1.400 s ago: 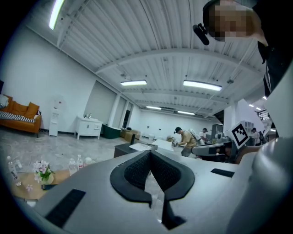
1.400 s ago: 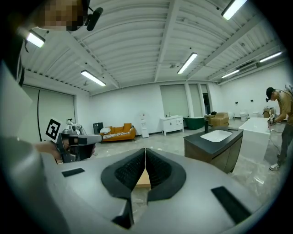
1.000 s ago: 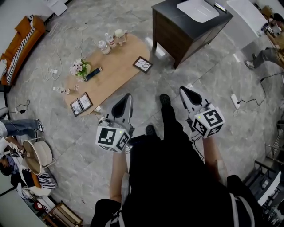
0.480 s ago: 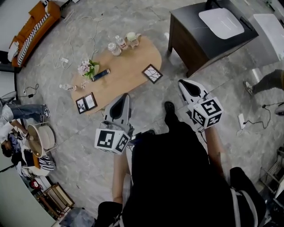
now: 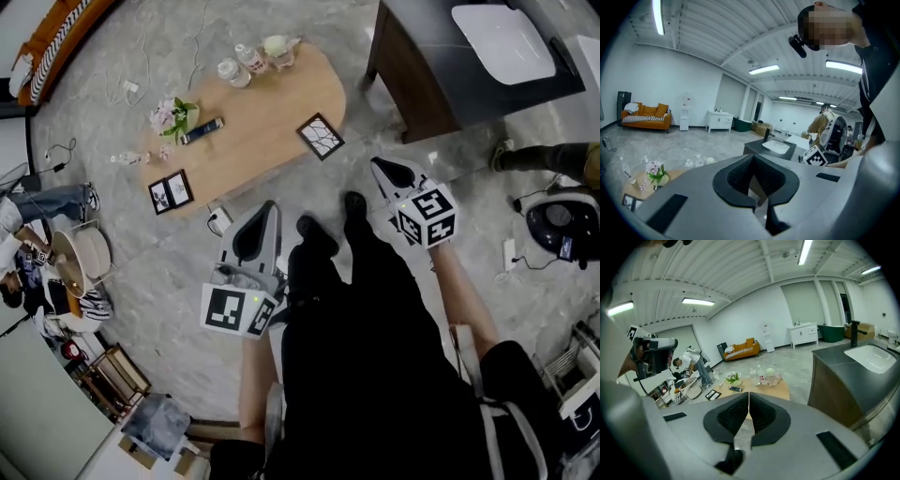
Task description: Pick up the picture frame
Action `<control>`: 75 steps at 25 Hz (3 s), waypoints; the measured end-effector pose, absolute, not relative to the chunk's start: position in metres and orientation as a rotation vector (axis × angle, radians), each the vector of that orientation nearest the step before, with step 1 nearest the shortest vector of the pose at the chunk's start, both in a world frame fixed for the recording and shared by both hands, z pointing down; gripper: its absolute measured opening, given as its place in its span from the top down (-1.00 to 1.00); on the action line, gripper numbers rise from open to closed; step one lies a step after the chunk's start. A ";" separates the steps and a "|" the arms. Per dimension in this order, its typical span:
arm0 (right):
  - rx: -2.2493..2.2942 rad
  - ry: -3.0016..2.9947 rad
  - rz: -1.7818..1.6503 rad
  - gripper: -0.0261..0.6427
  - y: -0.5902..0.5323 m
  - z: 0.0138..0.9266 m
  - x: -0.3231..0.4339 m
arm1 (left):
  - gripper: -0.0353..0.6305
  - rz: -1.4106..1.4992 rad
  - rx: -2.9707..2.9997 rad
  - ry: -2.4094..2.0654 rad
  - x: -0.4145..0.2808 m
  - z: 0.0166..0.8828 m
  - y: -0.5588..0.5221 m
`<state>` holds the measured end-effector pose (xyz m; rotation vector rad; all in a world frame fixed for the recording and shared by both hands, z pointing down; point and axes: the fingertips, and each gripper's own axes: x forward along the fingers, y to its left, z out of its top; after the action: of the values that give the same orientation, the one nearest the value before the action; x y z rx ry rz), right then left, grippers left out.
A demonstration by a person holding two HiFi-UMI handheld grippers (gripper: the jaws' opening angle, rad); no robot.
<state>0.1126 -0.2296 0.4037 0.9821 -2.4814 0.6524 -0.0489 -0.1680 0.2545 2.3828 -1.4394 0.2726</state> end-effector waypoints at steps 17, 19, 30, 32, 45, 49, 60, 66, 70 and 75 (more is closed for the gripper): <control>0.795 -2.334 0.927 0.88 -0.254 0.622 0.055 | 0.86 0.349 2.274 -1.286 -0.031 0.374 -0.229; 0.758 -2.325 0.967 0.88 -0.251 0.643 0.048 | 0.86 0.350 2.263 -1.271 -0.028 0.388 -0.231; 0.672 -2.217 1.224 0.41 -0.245 0.746 0.026 | 0.86 0.342 2.193 -1.254 -0.027 0.457 -0.246; 0.668 -2.207 1.296 0.33 -0.246 0.760 0.023 | 0.86 0.349 2.184 -1.253 -0.028 0.467 -0.247; 0.729 -2.108 1.824 0.18 -0.263 0.829 -0.009 | 0.86 0.379 2.095 -1.255 -0.046 0.519 -0.236; 0.763 -2.089 1.913 0.17 -0.266 0.840 -0.017 | 0.86 0.378 2.071 -1.263 -0.050 0.530 -0.231; 0.787 -2.086 2.089 0.17 -0.281 0.853 -0.035 | 0.86 0.386 2.045 -1.238 -0.047 0.548 -0.221; 0.809 -2.074 2.131 0.18 -0.287 0.856 -0.039 | 0.86 0.392 2.039 -1.242 -0.049 0.551 -0.218; 0.849 -2.059 2.147 0.18 -0.290 0.858 -0.038 | 0.86 0.395 2.037 -1.244 -0.051 0.551 -0.217; 0.860 -2.071 2.134 0.45 -0.291 0.854 -0.037 | 0.86 0.390 2.039 -1.251 -0.051 0.549 -0.216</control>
<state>-0.0366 -0.2913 0.8537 0.8601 -2.0715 2.1339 -0.0513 -0.2161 0.5493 2.0390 -1.2515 0.3904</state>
